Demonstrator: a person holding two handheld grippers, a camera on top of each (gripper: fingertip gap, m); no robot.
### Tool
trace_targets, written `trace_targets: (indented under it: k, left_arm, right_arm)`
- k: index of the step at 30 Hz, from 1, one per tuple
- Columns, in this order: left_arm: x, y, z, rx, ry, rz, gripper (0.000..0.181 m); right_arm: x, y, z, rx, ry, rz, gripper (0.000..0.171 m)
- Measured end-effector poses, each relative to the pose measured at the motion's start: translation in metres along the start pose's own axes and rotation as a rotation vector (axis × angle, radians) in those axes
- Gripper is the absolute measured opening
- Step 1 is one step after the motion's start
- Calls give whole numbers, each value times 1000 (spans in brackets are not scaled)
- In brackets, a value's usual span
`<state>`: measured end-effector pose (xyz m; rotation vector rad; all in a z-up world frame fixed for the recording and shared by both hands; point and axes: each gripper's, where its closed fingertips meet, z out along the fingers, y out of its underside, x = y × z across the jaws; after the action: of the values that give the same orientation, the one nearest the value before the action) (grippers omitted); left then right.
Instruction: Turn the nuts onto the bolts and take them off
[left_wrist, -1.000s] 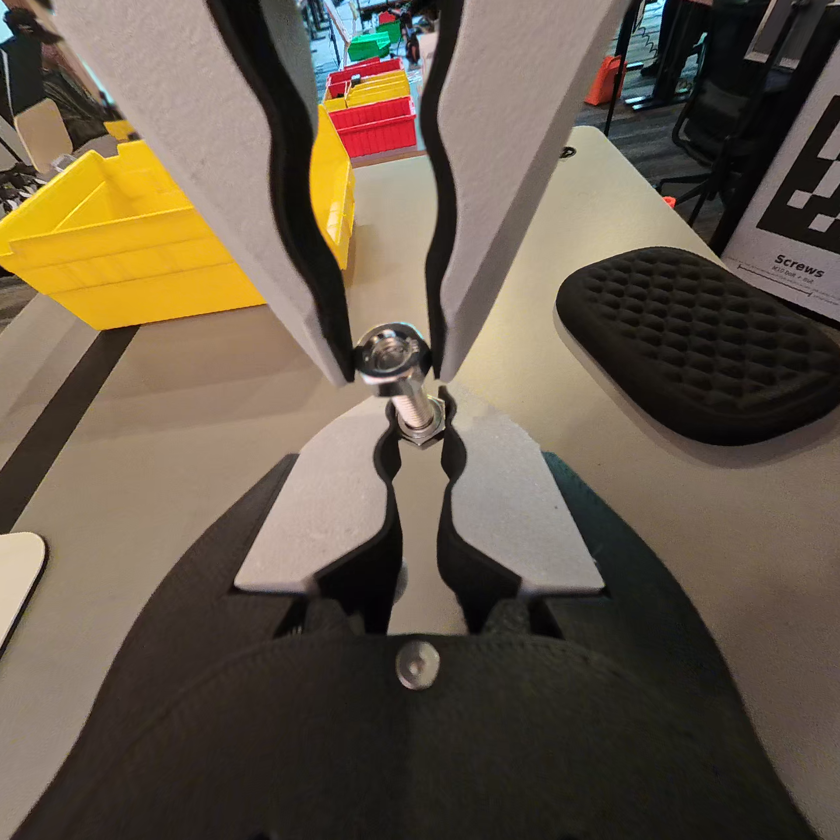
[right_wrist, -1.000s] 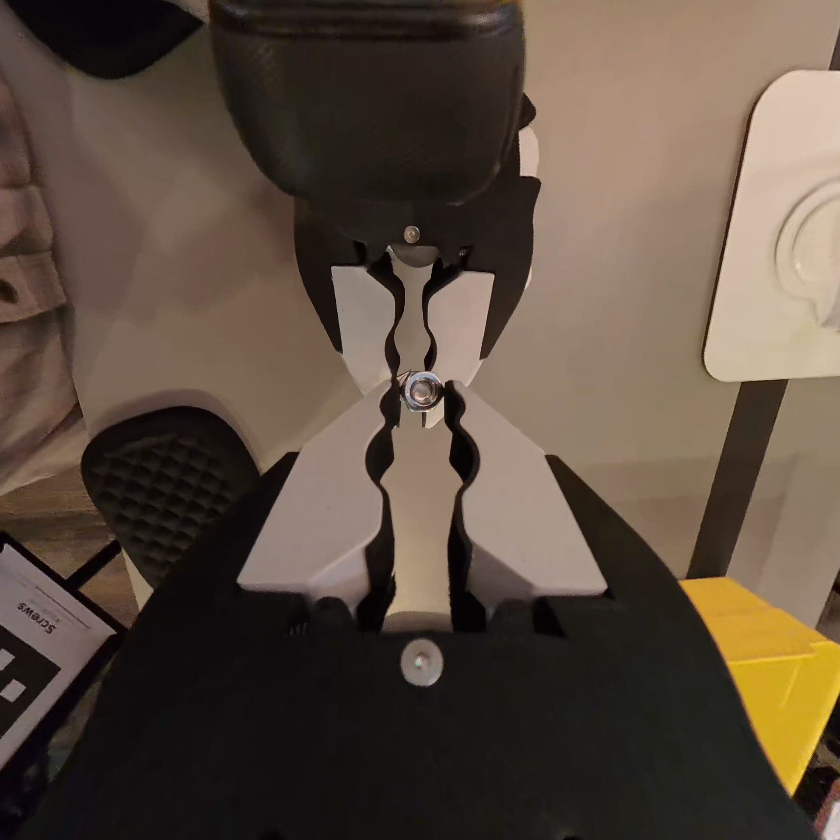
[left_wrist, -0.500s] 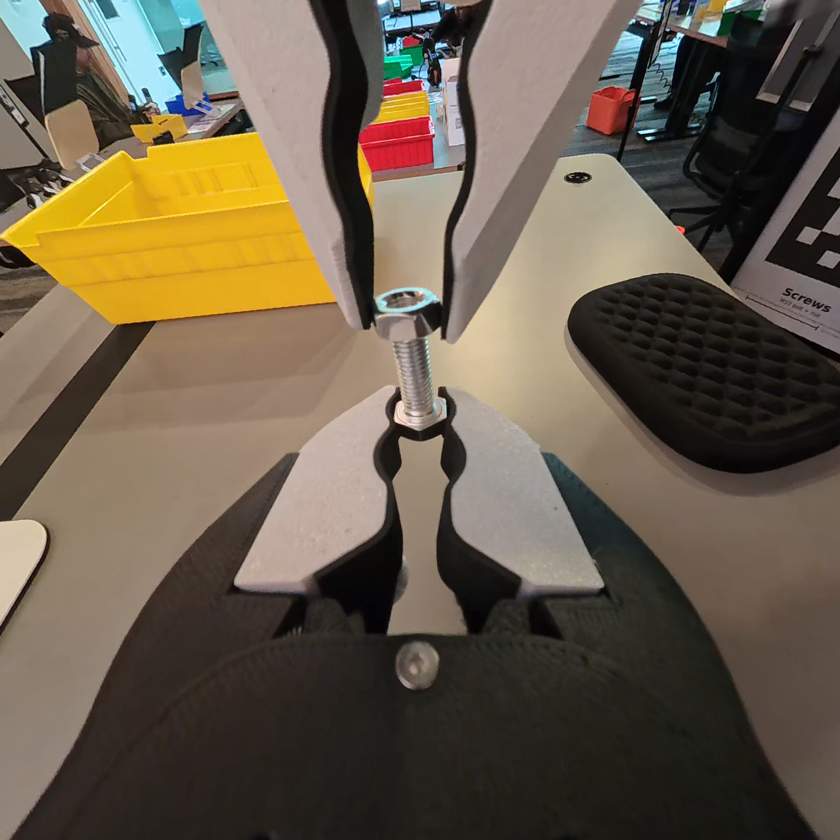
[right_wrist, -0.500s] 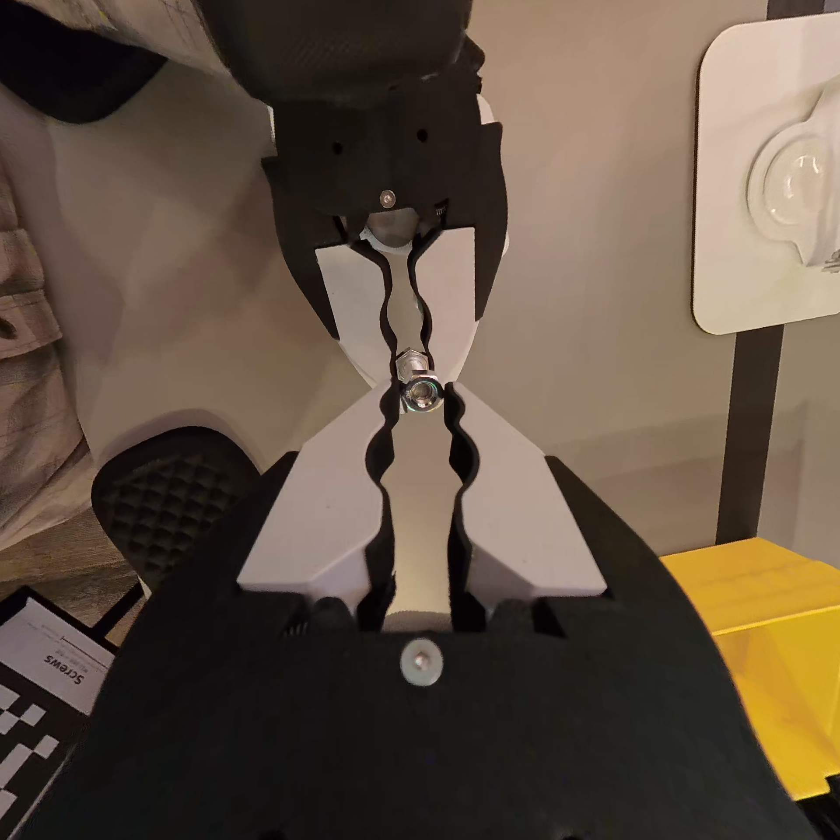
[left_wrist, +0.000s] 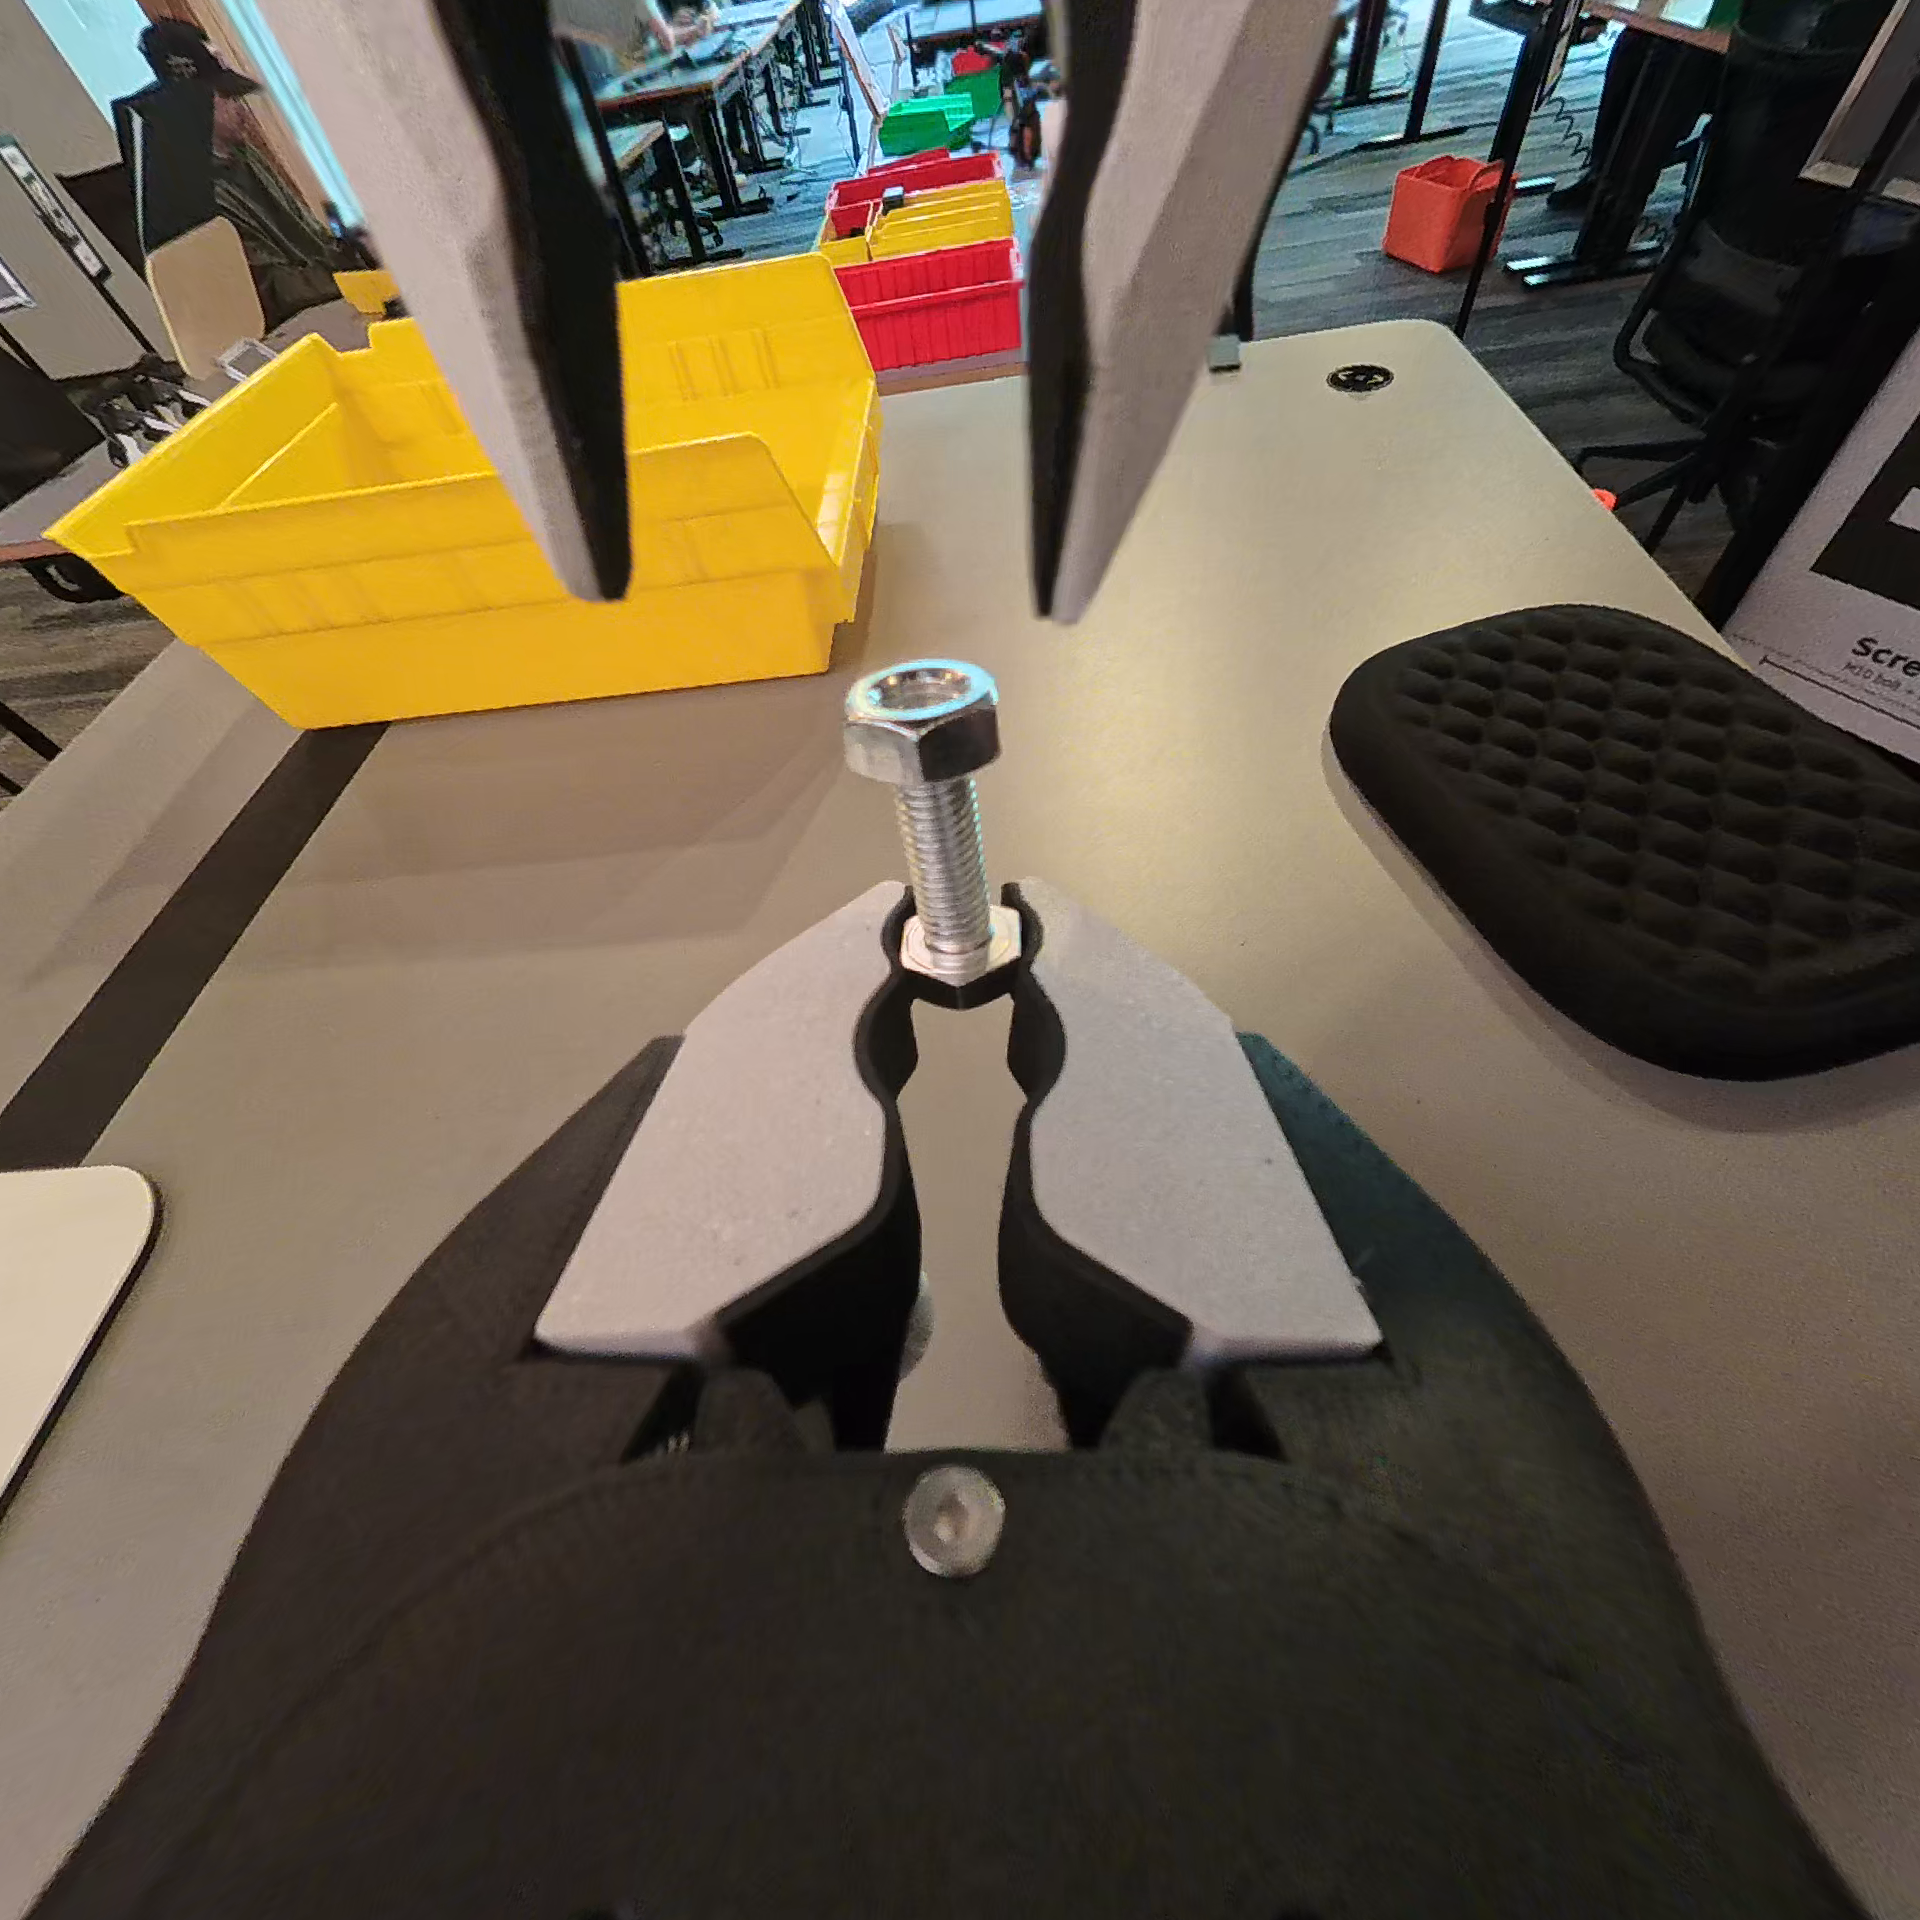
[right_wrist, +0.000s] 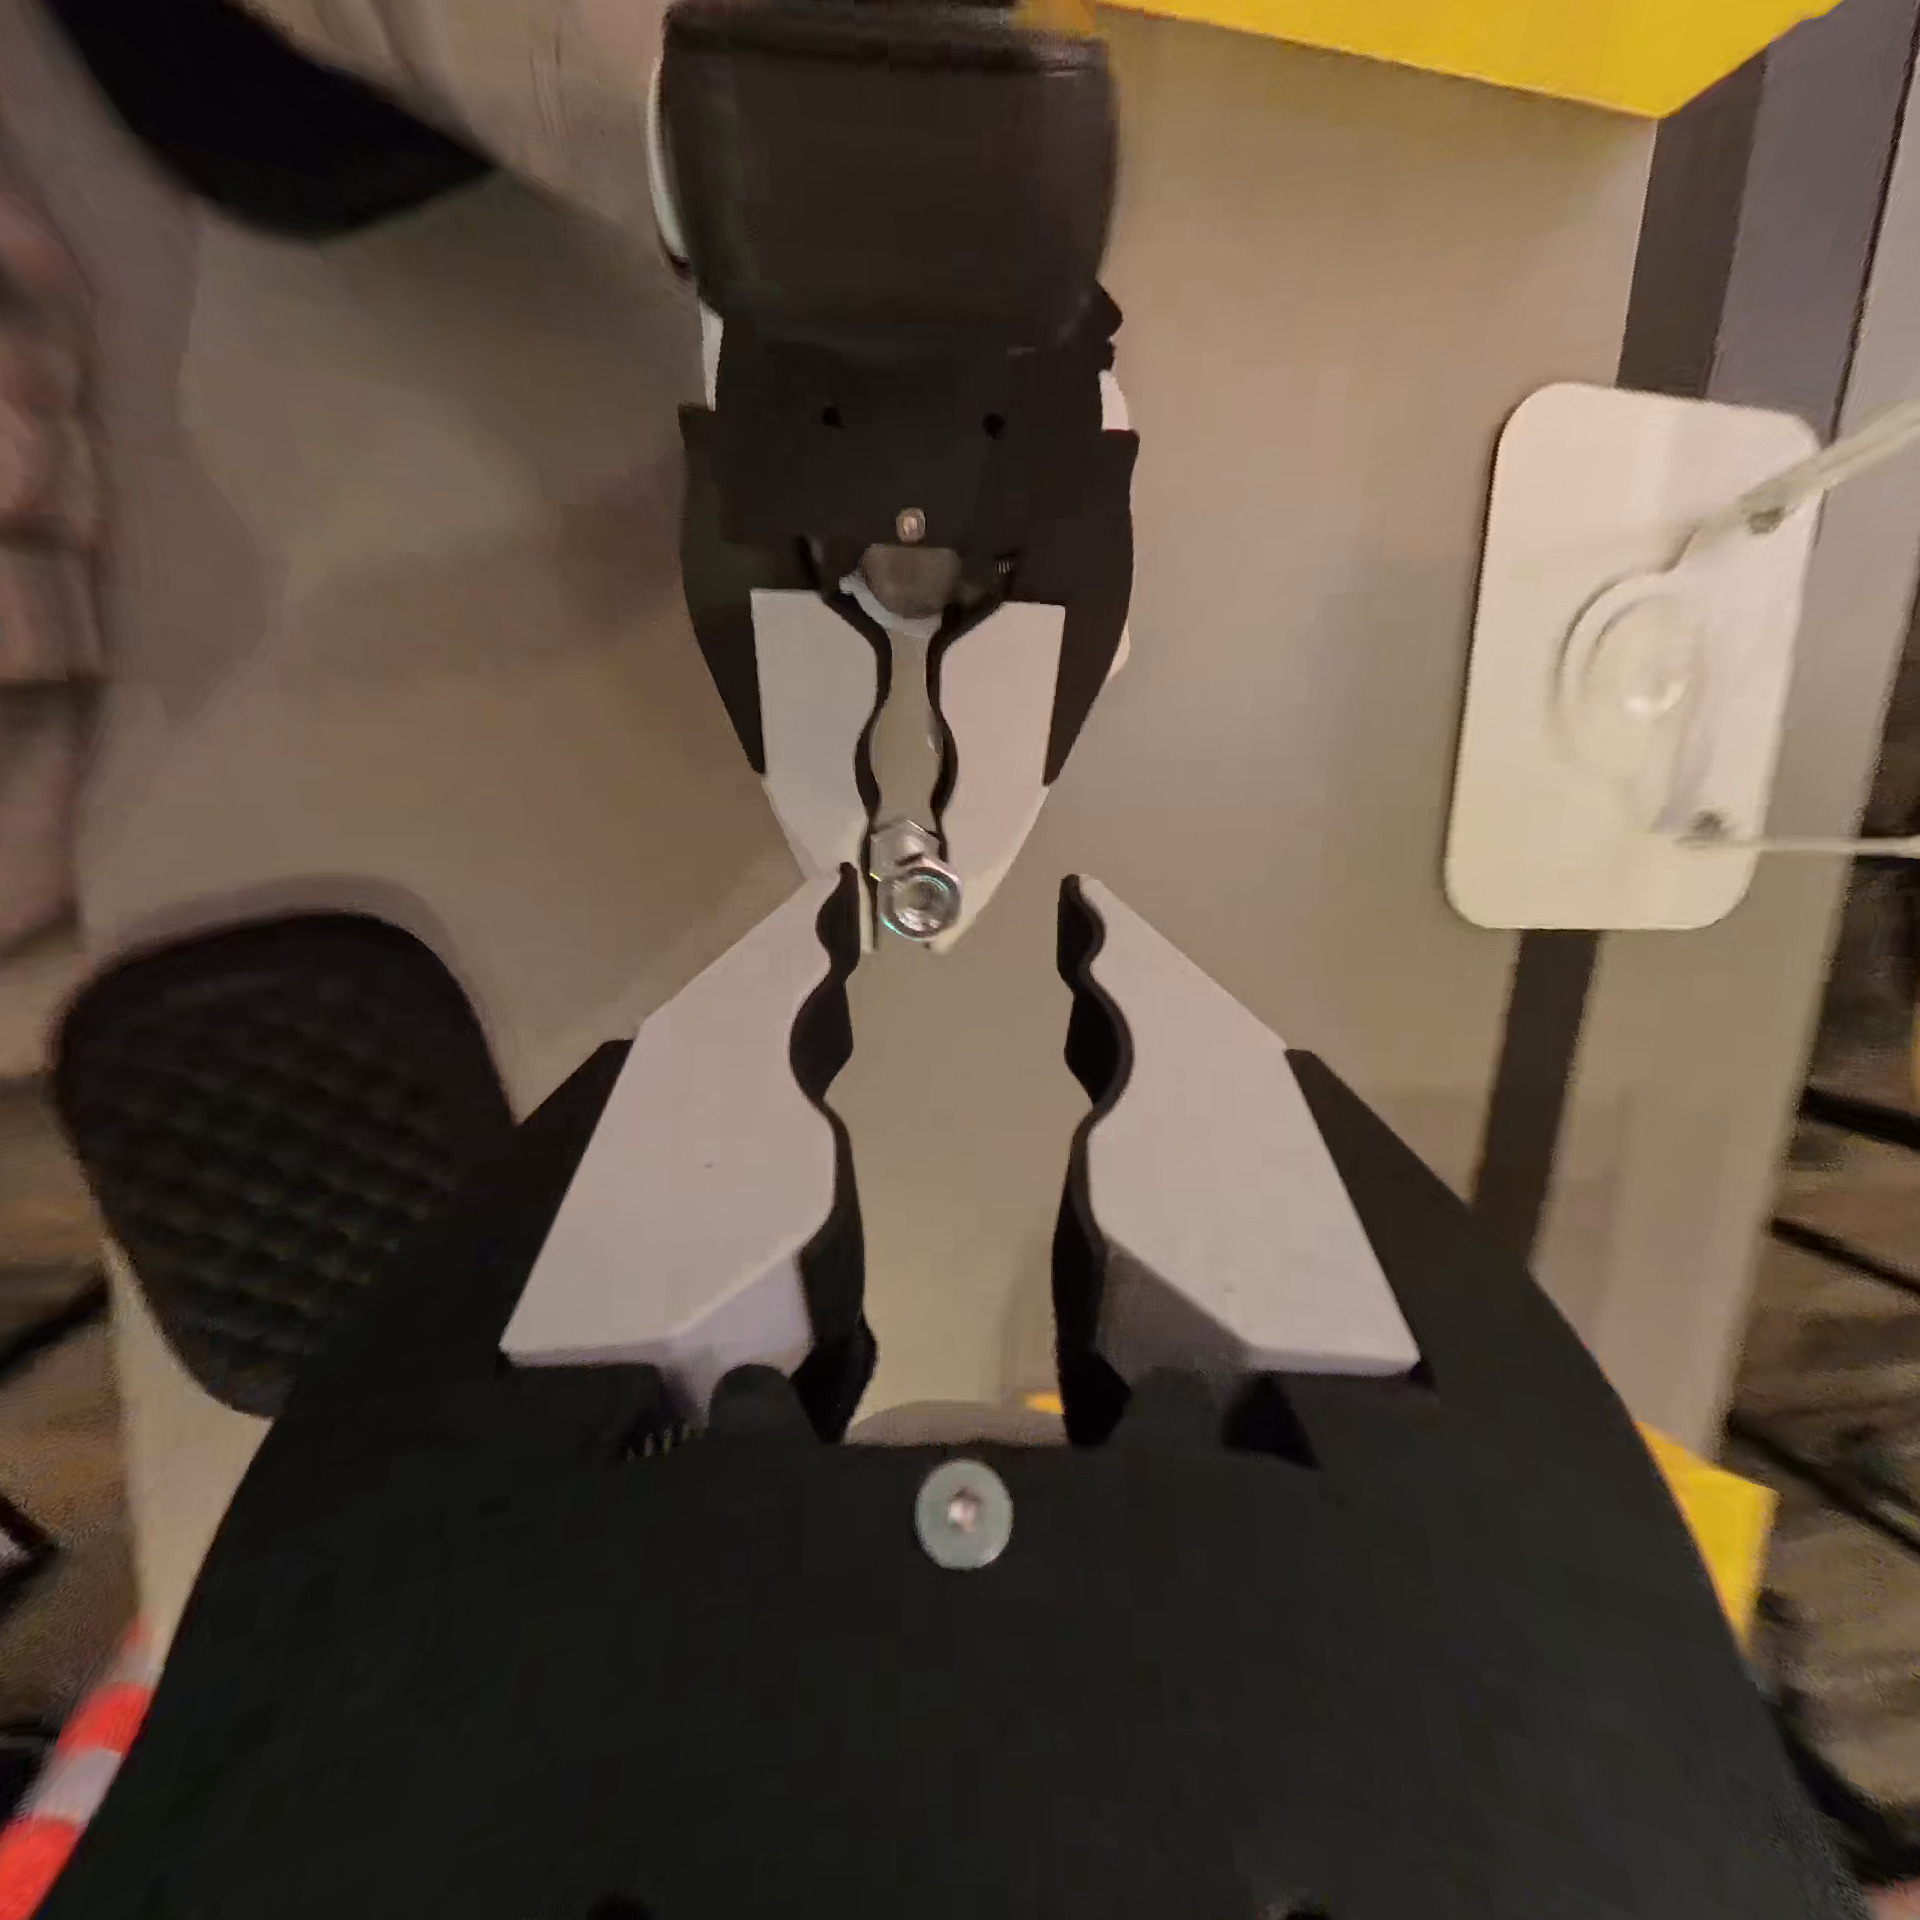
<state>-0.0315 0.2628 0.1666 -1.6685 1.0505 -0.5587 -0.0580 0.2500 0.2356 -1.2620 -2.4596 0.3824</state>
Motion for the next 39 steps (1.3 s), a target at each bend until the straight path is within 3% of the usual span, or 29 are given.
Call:
trace_targets:
  k: [6,15,20,33,35,38,39]
  left_arm:
    - [3,-2,-1,8,16,2,14]
    - [5,-3,-1,12,28,7,14]
    - [2,-3,-1,15,10,1,14]
    - [-7,5,0,-29,-44,8,14]
    - [-7,6,1,-35,-46,10,14]
    - [-5,5,1,-32,-34,13,14]
    - [-4,6,1,-33,-33,13,14]
  right_arm:
    - [-10,4,8,-44,-18,-391,36]
    - [-14,7,14,-67,-19,-553,18]
    - [-10,7,14,-67,-36,-395,17]
    - [-3,13,21,-73,-77,426,16]
    - [-4,14,21,-65,-77,417,17]
    - [-2,10,19,-40,-55,288,40]
    - [0,11,18,-48,-38,228,41]
